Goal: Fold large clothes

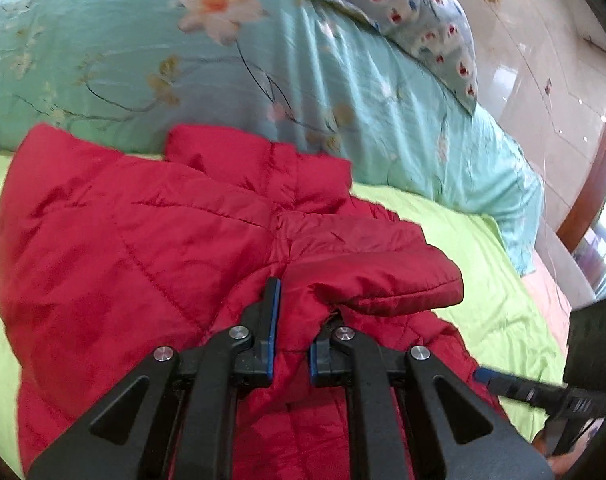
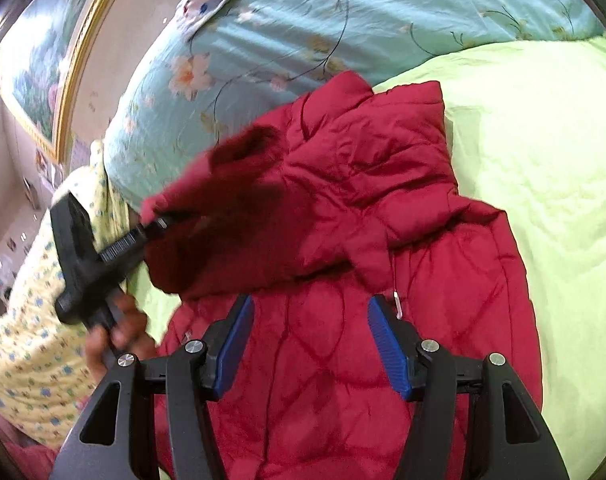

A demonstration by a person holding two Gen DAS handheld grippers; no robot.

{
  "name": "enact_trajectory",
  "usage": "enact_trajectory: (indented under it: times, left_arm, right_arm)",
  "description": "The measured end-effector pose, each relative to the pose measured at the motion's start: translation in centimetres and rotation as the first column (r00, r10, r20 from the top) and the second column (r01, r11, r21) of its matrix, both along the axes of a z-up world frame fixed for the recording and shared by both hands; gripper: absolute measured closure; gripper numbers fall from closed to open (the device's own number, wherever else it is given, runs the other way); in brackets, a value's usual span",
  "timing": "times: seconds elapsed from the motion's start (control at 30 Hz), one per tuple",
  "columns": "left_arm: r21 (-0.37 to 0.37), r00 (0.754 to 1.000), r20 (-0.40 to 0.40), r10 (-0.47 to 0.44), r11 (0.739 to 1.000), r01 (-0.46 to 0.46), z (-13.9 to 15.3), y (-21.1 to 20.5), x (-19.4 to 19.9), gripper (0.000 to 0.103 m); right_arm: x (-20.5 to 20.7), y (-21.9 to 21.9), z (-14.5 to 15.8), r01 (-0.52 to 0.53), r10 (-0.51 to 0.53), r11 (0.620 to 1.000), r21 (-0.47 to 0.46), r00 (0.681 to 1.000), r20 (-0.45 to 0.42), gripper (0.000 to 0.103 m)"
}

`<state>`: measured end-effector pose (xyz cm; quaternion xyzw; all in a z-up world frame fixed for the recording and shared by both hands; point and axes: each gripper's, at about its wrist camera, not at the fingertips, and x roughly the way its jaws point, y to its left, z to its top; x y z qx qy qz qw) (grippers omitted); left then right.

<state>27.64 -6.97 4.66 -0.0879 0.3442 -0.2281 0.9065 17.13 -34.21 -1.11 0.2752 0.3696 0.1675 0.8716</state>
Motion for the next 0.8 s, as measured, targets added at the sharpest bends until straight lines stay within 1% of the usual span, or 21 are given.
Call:
enact_trajectory:
  times: [0.1,0.17,0.27,0.33,0.43,0.57,0.6,0.63,0.67,0.73,0.8]
  left_arm:
    - [0.014,1.0,-0.023,-0.013,1.0,0.014,-1.3,-0.9,0.1,0.095]
    - [0.027,0.999,-0.037,-0.018,0.999,0.019,-2.3,-1.4,0.2,0.095]
    - [0.027,0.999,-0.041,-0.025,0.999,0.026,-2.7,-1.5,0.2,0.095]
    - [0.027,0.999,-0.037,-0.026,0.999,0.027,-2.7,-1.6,0.2,0.095]
    - [0.026,0.999,-0.034,-0.033,0.999,0.033,-2.7,-1.6,0.1,0.095]
    - [0.026,0.998,-0.048,-0.046,0.999,0.047,-2.8,-1.6,0.3,0.094]
    - [0.028,0.997,-0.064,-0.05,0.998,0.052,-3.0,-1.6,0.4,0.094]
    - [0.027,0.995,-0.079,-0.057,0.998,0.059,-3.1,-1.5,0.6,0.093]
    - [0.024,0.992,-0.105,-0.065,0.997,0.067,-3.3,-1.4,0.7,0.093]
    - [0.011,0.988,-0.134,-0.08,0.997,0.083,-3.5,-1.1,0.8,0.092]
    - [0.007,0.983,-0.156,-0.097,0.995,0.099,-3.6,-0.7,0.5,0.092]
  right_arm:
    - [1.2,-0.8,0.0,0.028,-0.028,0.999,0.046,1.0,0.005,0.041]
    - [2.5,-1.4,-0.3,0.035,-0.035,0.995,0.095,0.999,-0.002,0.041]
    - [4.7,-2.0,-1.0,0.041,-0.039,0.984,0.175,0.999,-0.02,0.041]
    - [6.6,-2.1,-1.8,0.047,-0.036,0.972,0.229,0.998,-0.048,0.041]
    - [9.4,-1.6,-3.0,0.028,-0.006,0.957,0.29,0.997,-0.074,0.041]
    - [12.6,-0.5,-5.3,0.006,0.048,0.919,0.393,0.991,-0.126,0.042]
    - [13.2,-0.3,-5.8,0.009,0.053,0.912,0.41,0.989,-0.14,0.045]
    - [13.6,-0.2,-6.2,0.011,0.054,0.908,0.418,0.988,-0.144,0.062]
    - [13.9,-0.2,-6.4,0.012,0.055,0.908,0.42,0.988,-0.147,0.087]
    - [14.0,-0.1,-6.3,0.012,0.05,0.907,0.422,0.989,-0.137,0.09]
    - [13.9,0.2,-5.8,0.005,0.047,0.918,0.395,0.992,-0.12,0.091]
